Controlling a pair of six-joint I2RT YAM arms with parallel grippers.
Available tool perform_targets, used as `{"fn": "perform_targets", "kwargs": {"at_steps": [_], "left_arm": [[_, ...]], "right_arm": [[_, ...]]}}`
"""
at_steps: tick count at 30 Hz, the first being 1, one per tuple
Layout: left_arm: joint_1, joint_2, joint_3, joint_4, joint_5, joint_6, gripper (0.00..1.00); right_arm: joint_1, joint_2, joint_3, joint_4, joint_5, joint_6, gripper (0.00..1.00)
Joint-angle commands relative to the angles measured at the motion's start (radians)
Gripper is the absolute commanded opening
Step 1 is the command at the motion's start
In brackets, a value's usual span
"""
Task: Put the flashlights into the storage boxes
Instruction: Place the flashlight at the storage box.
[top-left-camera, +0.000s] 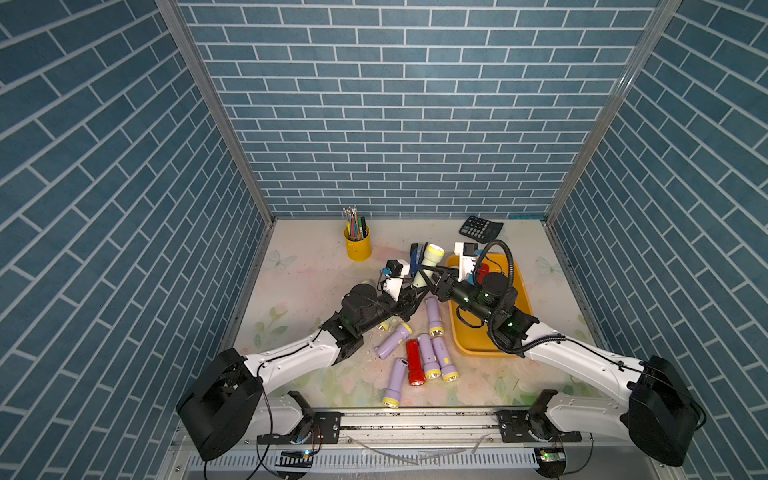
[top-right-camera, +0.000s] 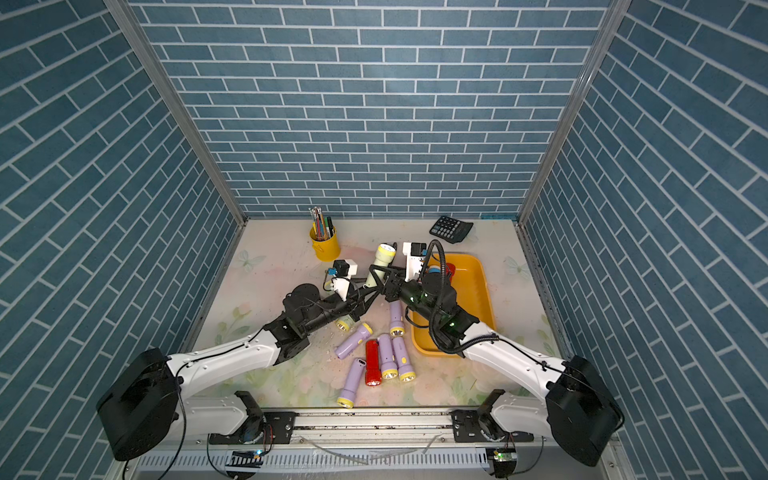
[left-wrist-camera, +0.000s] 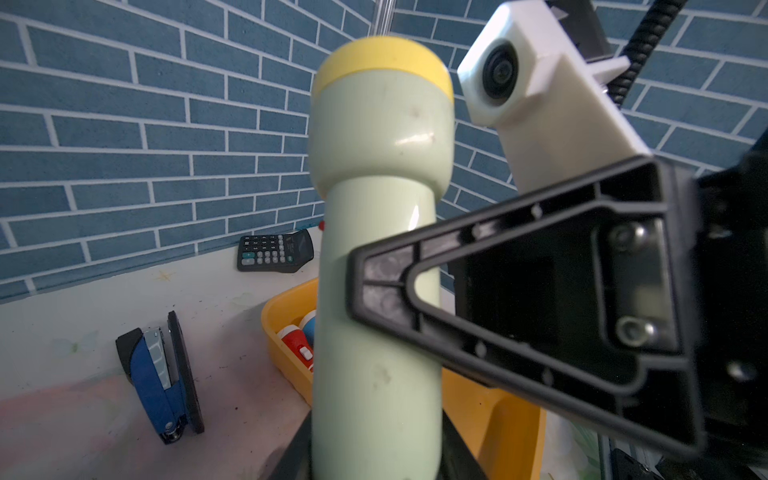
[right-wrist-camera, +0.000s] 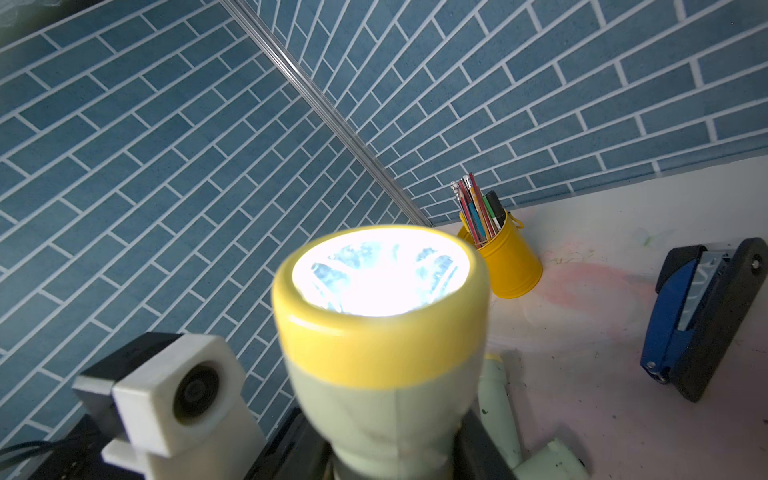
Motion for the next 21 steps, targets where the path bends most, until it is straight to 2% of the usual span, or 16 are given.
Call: {"fn": "perform_targets", "kwargs": {"at_steps": [1,6,11,15,21], "left_arm": [[-0.011,0.011,0.018,0.03,0.002,0.013,0.1],[-0.011,0.012,0.009,0.009,-0.018,0.022,0.33],[-0.011,0.017,0.024,-0.077,-0.048,0.035,0.62],[-0.011,0.029,0.062,-0.189,-0.102,0.037,0.73],[-0.011,0.084,0.157,-0.362,-0.182,0.057,0.79]], "right_arm": [[0.011,-0.011,-0.029,0.069,-0.026,0.019,0.28],[0.007,-0.054,-0.052,-0.018,-0.019,-0.038,0.24],[-0.05,-0.118,-0.037,-0.236,-0.033,-0.113,0.23],[-0.16,-0.175,-0.029,-0.434,-0.094,-0.172,0.21],[-0.364,-0.186,0.067,-0.813,-0.152,-0.342,0.21]]}}
